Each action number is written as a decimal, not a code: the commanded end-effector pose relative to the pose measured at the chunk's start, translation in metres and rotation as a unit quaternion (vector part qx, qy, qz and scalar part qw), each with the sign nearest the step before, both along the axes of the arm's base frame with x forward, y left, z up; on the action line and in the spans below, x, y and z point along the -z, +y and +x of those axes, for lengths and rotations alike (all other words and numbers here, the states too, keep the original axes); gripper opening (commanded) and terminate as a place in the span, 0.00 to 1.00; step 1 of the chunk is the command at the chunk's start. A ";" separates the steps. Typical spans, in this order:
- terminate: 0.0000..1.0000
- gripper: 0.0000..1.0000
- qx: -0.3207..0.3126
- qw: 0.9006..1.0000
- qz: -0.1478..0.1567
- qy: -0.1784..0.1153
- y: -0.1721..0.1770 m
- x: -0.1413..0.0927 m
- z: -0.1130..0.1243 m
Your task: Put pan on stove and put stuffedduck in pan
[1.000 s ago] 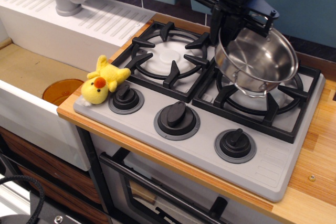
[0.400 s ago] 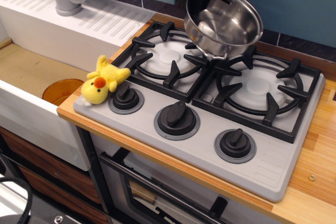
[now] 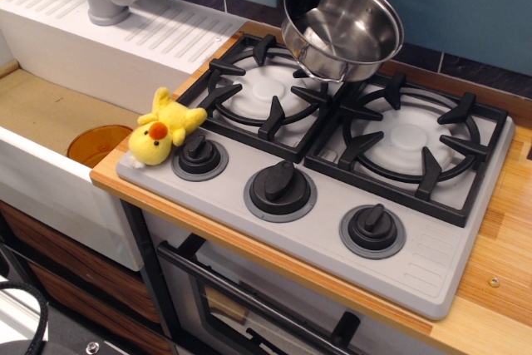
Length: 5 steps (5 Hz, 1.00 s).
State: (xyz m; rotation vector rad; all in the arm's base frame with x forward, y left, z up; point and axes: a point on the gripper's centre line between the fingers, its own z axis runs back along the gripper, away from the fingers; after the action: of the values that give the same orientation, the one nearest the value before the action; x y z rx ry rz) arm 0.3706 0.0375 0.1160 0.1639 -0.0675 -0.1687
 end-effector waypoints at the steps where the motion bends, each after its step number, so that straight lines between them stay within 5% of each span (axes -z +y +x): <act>1: 0.00 0.00 -0.006 0.999 -0.009 -0.034 0.011 -0.006 0.007; 5: 0.00 0.00 -0.017 0.999 0.016 -0.037 0.053 0.002 -0.001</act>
State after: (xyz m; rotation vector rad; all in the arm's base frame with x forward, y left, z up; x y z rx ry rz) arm 0.3649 0.0874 0.0930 0.1856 -0.0793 -0.1398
